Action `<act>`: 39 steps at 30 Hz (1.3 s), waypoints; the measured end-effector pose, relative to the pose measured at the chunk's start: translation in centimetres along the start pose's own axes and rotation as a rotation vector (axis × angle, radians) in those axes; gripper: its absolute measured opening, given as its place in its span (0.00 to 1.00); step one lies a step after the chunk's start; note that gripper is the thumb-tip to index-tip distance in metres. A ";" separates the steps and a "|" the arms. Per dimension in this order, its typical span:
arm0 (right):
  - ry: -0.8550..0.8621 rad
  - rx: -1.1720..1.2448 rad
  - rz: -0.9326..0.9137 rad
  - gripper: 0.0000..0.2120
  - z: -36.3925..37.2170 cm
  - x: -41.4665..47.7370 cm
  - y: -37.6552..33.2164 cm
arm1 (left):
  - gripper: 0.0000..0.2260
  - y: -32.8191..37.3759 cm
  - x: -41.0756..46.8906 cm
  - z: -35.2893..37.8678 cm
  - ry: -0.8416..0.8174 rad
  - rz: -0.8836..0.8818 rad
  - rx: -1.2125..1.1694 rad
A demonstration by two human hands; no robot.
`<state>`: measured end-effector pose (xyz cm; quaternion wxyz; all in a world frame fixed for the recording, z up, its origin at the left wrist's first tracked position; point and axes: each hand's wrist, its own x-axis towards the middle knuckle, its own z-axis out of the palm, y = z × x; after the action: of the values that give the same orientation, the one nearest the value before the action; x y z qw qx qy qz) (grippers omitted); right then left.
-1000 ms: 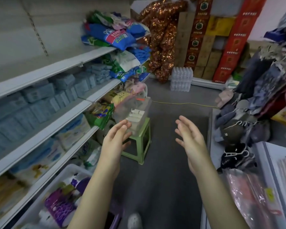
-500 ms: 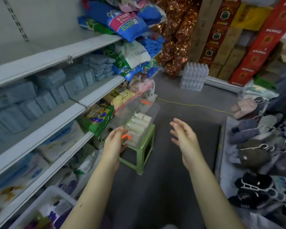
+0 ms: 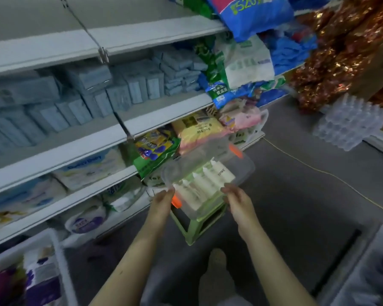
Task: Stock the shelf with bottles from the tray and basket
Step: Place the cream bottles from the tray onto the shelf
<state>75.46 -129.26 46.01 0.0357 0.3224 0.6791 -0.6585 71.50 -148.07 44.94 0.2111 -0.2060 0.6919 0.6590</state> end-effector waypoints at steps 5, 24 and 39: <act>-0.137 -0.121 0.066 0.11 -1.8 9.4 -1.1 | 0.11 -0.9 4.7 4.3 0.240 -0.072 -0.099; -0.414 -0.470 0.320 0.17 6.9 24.8 10.9 | 0.15 -11.4 20.7 9.1 0.573 -0.394 -0.301; -0.574 -0.740 0.342 0.26 10.6 27.2 14.1 | 0.14 -12.4 21.8 8.9 0.505 -0.378 -0.379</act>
<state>56.88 -129.42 19.48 0.4405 0.2006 0.7675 -0.4203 60.68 -139.94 22.07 0.1098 -0.5217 0.5376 0.6533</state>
